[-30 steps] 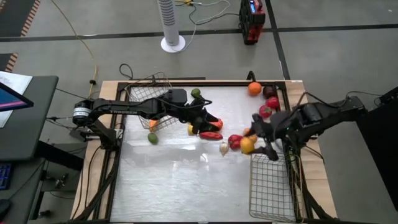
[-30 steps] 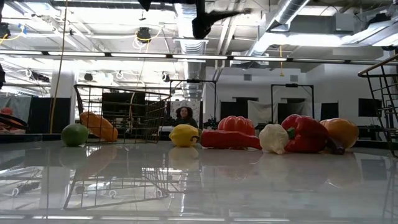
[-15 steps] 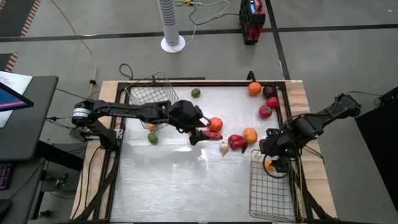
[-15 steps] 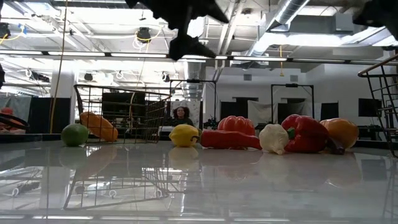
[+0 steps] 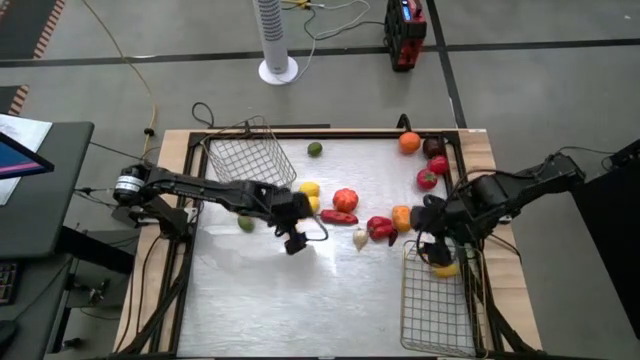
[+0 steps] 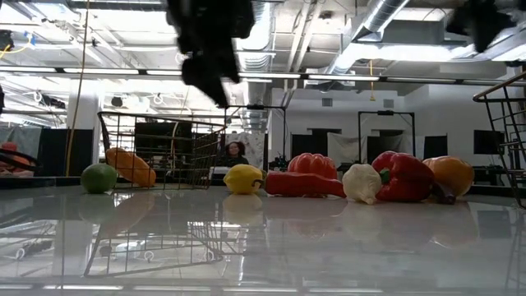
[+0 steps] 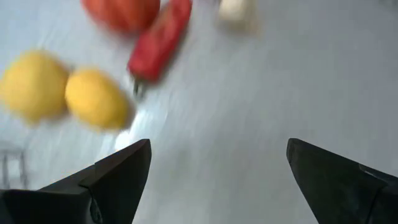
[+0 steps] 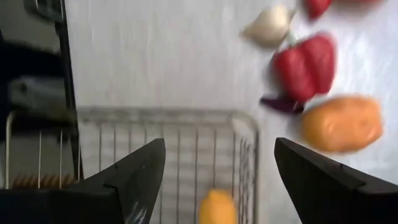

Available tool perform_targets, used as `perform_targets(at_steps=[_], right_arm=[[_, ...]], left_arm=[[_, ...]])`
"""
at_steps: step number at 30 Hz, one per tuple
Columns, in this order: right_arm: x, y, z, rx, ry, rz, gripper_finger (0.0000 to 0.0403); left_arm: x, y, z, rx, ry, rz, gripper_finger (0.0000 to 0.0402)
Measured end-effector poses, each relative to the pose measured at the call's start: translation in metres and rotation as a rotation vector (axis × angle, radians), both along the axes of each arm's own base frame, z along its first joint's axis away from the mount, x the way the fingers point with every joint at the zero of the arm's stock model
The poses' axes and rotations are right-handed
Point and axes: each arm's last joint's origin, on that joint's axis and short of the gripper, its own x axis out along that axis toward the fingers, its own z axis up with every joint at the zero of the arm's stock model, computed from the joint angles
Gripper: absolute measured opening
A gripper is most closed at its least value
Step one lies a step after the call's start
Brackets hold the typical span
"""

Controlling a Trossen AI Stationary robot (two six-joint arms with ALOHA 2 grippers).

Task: Sort produce into baskets
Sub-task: Put the red chili pepper into the top wire basket

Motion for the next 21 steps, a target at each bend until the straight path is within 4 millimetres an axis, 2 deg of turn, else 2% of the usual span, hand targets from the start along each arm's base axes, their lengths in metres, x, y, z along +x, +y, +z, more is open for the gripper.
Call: perform_targets(at_steps=[7, 10, 13, 15, 21], right_arm=[[0.013, -0.017, 0.007, -0.032, -0.140, -0.037, 0.0329], [0.019, -0.020, 0.010, -0.073, -0.209, -0.027, 0.0329], [0.020, -0.023, 0.011, -0.121, -0.233, -0.007, 0.0329], [0.021, -0.025, 0.010, -0.154, -0.239, -0.003, 0.0329], [0.015, -0.033, -0.007, -0.135, -0.305, -0.069, 0.0329]], left_arm=[[-0.018, -0.038, -0.011, -0.013, 0.139, 0.031, 0.0359], [-0.027, -0.047, -0.016, 0.009, 0.203, 0.018, 0.0346], [-0.036, -0.048, -0.019, 0.056, 0.285, 0.019, 0.0326], [-0.034, -0.045, -0.018, 0.047, 0.280, 0.026, 0.0314], [-0.008, -0.032, -0.008, 0.019, 0.119, 0.042, 0.0289]])
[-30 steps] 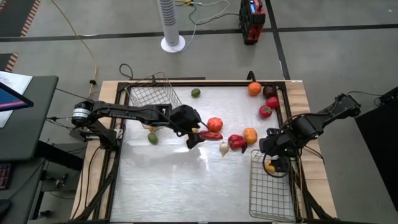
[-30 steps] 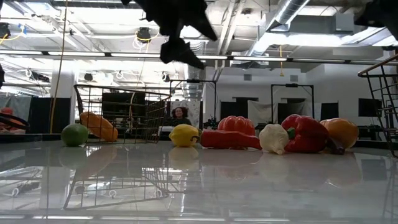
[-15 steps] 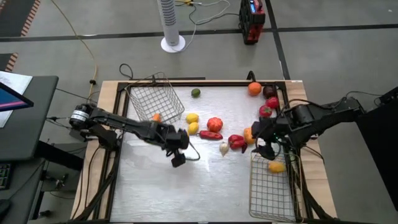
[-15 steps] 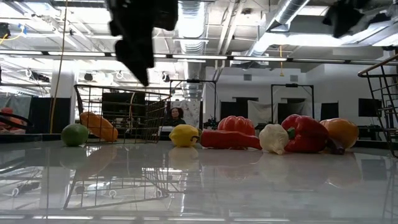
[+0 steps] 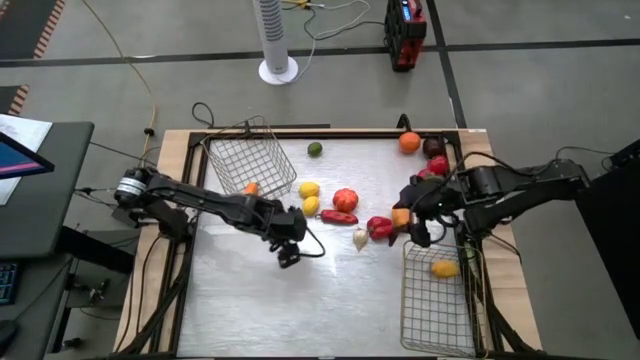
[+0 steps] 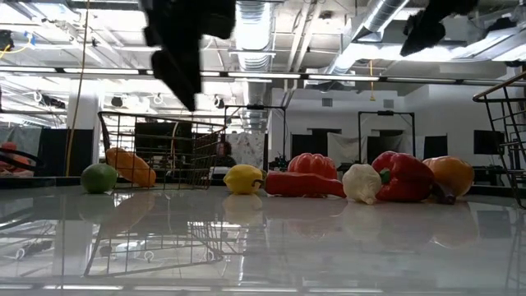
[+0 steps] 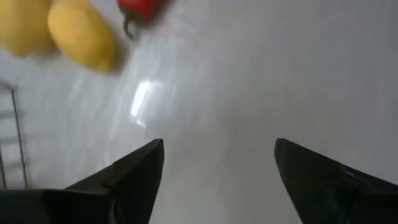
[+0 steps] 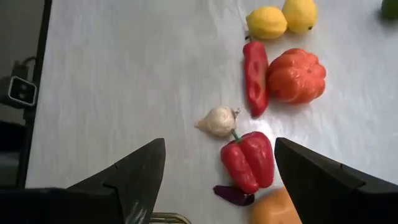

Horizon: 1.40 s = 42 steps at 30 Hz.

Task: Sort produce into baskets
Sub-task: Put the red chili pepper into the top wire basket

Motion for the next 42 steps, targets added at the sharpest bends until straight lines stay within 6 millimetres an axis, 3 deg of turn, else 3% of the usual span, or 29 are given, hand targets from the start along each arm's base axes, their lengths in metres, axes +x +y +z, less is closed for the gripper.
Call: perform_targets(at_steps=[6, 14, 16, 23, 27, 34, 42], right_arm=[[-0.014, -0.004, -0.019, 0.031, -0.035, -0.115, 0.0329], [-0.014, -0.004, -0.022, 0.032, -0.115, -0.188, 0.0329], [-0.015, -0.002, -0.023, 0.029, -0.103, -0.169, 0.0329], [-0.016, 0.001, -0.023, -0.001, -0.103, -0.123, 0.0329], [-0.015, -0.001, -0.023, -0.011, -0.104, -0.126, 0.0329], [-0.021, -0.002, -0.019, 0.012, -0.132, -0.141, 0.0329], [-0.025, -0.003, -0.015, 0.020, -0.159, -0.158, 0.0329]], left_arm=[[0.034, 0.019, -0.003, 0.107, -0.022, 0.072, 0.0270], [0.074, 0.042, -0.027, 0.195, 0.040, 0.107, 0.0260], [0.080, 0.047, -0.028, 0.205, 0.015, 0.047, 0.0260], [0.093, 0.071, -0.021, 0.268, -0.097, -0.113, 0.0260], [0.105, 0.086, -0.030, 0.265, -0.159, -0.156, 0.0260], [0.115, 0.084, -0.056, 0.261, -0.120, -0.242, 0.0260], [0.109, 0.082, -0.065, 0.254, -0.030, -0.254, 0.0260]])
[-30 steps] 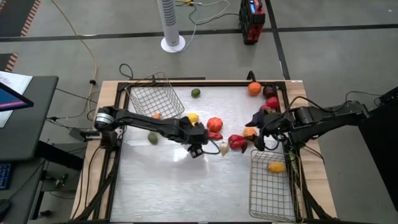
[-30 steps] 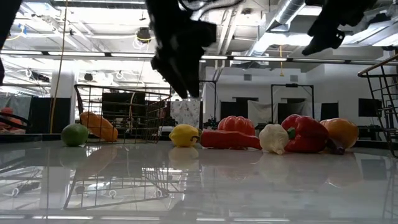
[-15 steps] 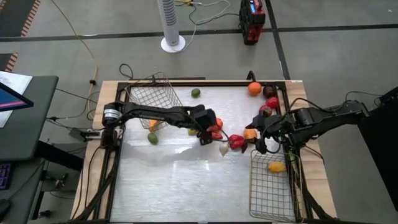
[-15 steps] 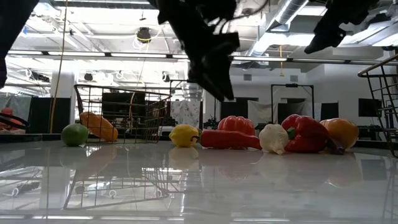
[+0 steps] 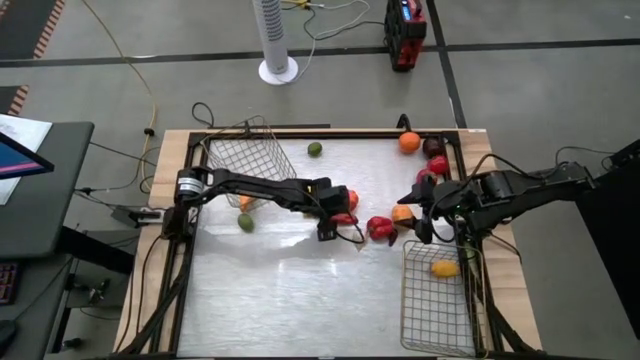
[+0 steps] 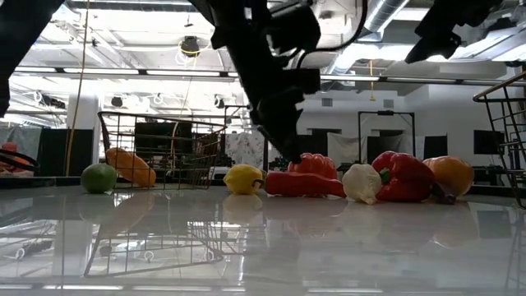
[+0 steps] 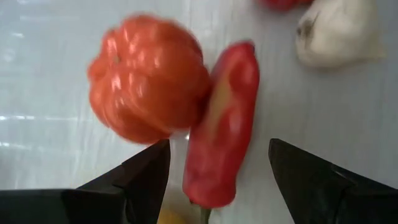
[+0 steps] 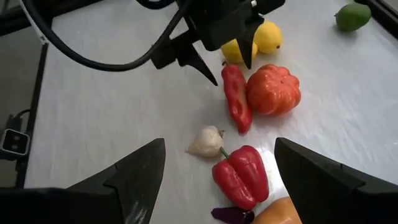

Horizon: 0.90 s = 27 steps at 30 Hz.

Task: Sort produce into baskets
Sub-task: Put the red chili pepper into the top wire basket

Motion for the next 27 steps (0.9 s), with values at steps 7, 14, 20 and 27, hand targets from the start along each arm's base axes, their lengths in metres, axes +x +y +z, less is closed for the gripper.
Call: perform_targets(at_steps=[7, 14, 20, 27], right_arm=[[0.001, 0.000, 0.000, -0.021, 0.003, -0.005, 0.0329], [0.001, -0.002, 0.000, -0.016, -0.006, -0.021, 0.0329], [0.002, -0.002, 0.001, -0.006, -0.012, -0.028, 0.0329], [0.002, -0.002, 0.001, -0.006, -0.012, -0.025, 0.0329]], left_arm=[[0.002, 0.001, -0.024, -0.039, 0.073, -0.011, 0.0260], [0.003, 0.000, -0.033, -0.018, 0.092, 0.025, 0.0249], [0.004, -0.003, -0.030, -0.034, 0.079, 0.034, 0.0184], [0.001, -0.005, -0.022, -0.159, 0.055, 0.098, 0.0109]])
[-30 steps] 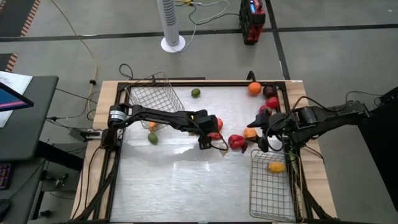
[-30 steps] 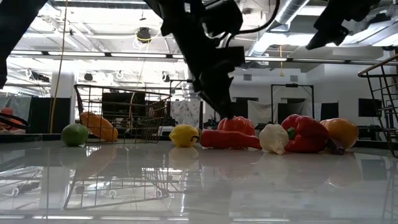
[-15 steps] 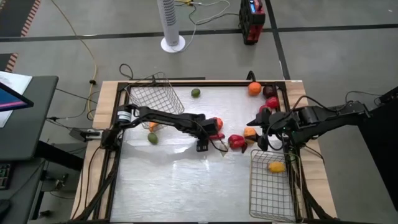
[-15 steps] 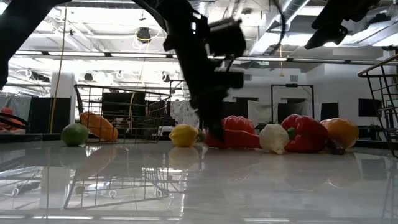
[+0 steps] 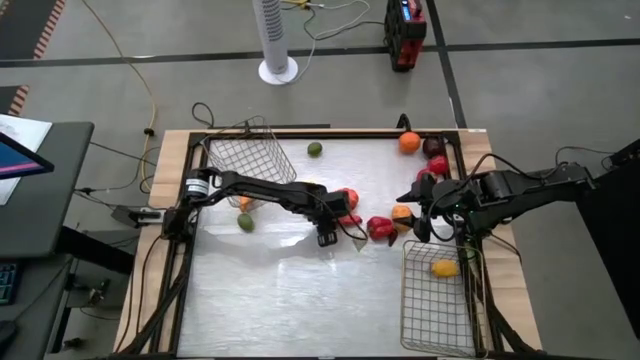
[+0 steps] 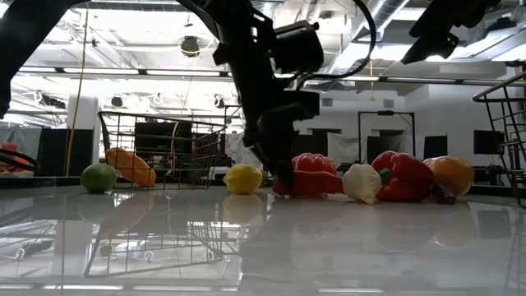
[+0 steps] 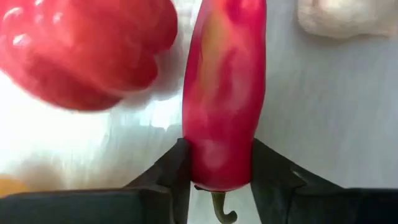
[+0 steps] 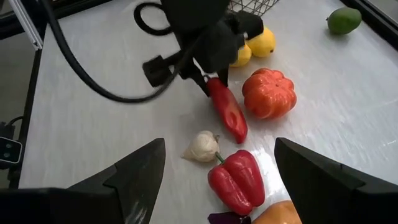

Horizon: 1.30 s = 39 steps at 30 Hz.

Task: Sort produce into baskets
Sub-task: Put the red chili pepper into the top wire basket

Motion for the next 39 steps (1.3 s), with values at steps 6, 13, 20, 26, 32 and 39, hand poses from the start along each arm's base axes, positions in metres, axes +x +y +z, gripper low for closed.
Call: perform_targets(at_steps=[6, 13, 20, 26, 32, 39], right_arm=[[0.000, -0.002, 0.000, -0.012, -0.001, 0.000, 0.0329], [0.001, -0.004, 0.001, 0.008, -0.008, -0.003, 0.0329], [0.004, -0.003, 0.003, 0.013, -0.042, -0.003, 0.0329], [0.005, -0.003, 0.005, 0.016, -0.061, -0.002, 0.0329], [0.006, -0.003, 0.007, 0.020, -0.086, -0.002, 0.0329], [0.007, -0.003, 0.009, 0.037, -0.114, -0.011, 0.0329]], left_arm=[[-0.015, -0.001, 0.051, -0.015, -0.094, 0.049, 0.0115], [-0.055, -0.005, 0.119, 0.143, -0.160, 0.160, 0.0120], [-0.105, 0.002, 0.149, 0.404, -0.015, 0.351, 0.0125], [-0.142, 0.004, 0.157, 0.529, 0.131, 0.542, 0.0126], [-0.161, 0.012, 0.153, 0.503, 0.280, 0.620, 0.0129], [-0.176, 0.017, 0.131, 0.409, 0.383, 0.664, 0.0175]])
